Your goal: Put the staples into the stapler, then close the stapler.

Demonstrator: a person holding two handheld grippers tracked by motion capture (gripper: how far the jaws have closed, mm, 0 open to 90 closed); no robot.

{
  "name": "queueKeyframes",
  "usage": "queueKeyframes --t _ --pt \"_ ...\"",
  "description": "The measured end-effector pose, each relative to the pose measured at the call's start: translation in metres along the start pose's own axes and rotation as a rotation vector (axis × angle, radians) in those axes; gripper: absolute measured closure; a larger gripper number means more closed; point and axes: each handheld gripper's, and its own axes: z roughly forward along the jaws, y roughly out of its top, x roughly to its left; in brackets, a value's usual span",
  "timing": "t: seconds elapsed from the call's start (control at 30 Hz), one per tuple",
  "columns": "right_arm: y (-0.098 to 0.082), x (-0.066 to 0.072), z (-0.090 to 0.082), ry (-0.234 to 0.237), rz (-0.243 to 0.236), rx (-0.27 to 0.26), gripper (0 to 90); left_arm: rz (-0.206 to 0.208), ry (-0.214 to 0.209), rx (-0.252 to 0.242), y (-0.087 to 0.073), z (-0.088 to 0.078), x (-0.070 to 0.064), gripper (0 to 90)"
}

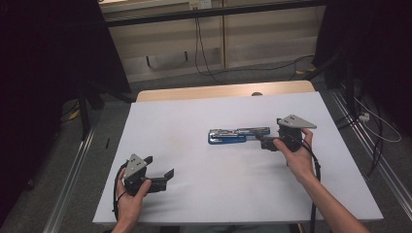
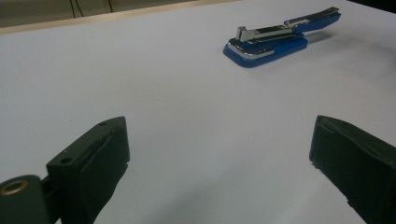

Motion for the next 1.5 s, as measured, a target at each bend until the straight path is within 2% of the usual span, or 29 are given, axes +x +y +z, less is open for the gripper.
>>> queueKeyframes --t 0.4,0.7,0.83,0.93,1.2,1.27,1.3,1.4,1.47,1.5 --pt "-0.012 -0.001 -0.021 -0.013 -0.001 -0.015 3.5 0.0 -0.009 -0.006 0.002 0.002 -0.002 5.1" --pt "-0.019 0.002 -0.023 -0.025 -0.015 -0.005 3.1 -0.001 -0.008 -0.007 0.002 0.002 -0.002 5.2" --pt "-0.018 0.001 -0.022 -0.024 -0.004 -0.016 3.1 -0.014 -0.007 -0.009 0.002 0.003 -0.001 5.5" --pt "-0.018 0.001 -0.02 -0.029 0.0 -0.025 3.1 -0.007 -0.012 -0.003 0.002 0.005 0.0 5.6" --pt "-0.017 0.0 -0.02 -0.02 -0.003 -0.017 3.2 0.012 -0.031 -0.006 0.008 0.016 -0.007 6.8" --pt "-0.017 0.001 -0.021 -0.019 -0.01 -0.015 3.1 0.025 -0.036 -0.014 0.012 0.02 -0.012 6.7" --pt "-0.017 0.001 -0.022 -0.022 -0.015 -0.016 3.0 0.026 -0.051 -0.02 0.014 0.023 -0.013 6.7" --pt "-0.018 0.003 -0.022 -0.02 -0.021 -0.01 2.8 0.047 -0.06 -0.012 0.017 0.03 -0.017 6.7" --pt "-0.019 0.004 -0.021 -0.011 -0.023 -0.009 2.7 0.049 -0.059 -0.012 0.019 0.035 -0.018 6.7" --pt "-0.019 0.004 -0.021 -0.003 -0.023 -0.01 2.7 0.037 -0.07 -0.017 0.02 0.037 -0.019 6.7"
